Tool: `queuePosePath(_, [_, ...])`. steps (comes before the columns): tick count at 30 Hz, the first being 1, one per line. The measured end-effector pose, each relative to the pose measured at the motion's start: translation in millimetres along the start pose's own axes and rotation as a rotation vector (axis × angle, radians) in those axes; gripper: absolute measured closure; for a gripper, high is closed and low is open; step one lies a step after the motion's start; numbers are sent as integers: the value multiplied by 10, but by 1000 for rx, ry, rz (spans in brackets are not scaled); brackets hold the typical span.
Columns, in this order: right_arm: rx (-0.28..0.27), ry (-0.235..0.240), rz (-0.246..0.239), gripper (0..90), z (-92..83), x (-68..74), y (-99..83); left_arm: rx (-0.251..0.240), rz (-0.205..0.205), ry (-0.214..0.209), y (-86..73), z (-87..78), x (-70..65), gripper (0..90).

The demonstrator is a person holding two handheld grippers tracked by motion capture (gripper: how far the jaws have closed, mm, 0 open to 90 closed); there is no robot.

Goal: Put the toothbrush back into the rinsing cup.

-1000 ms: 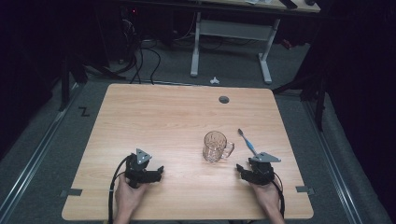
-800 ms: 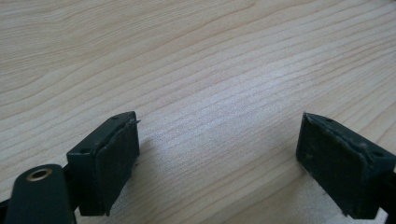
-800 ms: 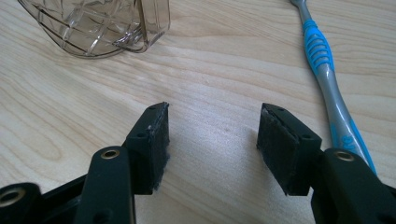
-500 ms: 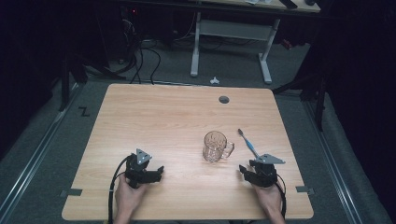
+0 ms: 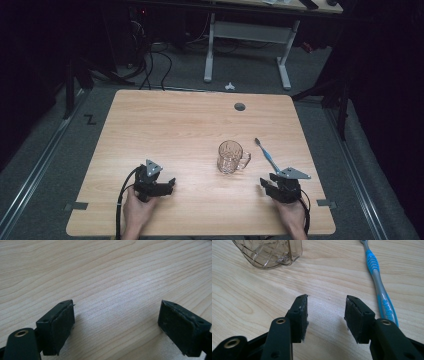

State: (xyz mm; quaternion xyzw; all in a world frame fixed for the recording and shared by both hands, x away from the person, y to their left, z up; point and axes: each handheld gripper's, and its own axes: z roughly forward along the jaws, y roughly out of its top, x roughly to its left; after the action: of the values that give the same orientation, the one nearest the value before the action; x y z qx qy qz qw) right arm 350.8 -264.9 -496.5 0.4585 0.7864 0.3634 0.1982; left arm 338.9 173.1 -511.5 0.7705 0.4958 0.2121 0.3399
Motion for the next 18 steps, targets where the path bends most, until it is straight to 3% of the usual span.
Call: queuePosePath(18, [-8, -6, 10, 577, -82, -45, -40, -1, -1, -1, -1, -1, 0, 144])
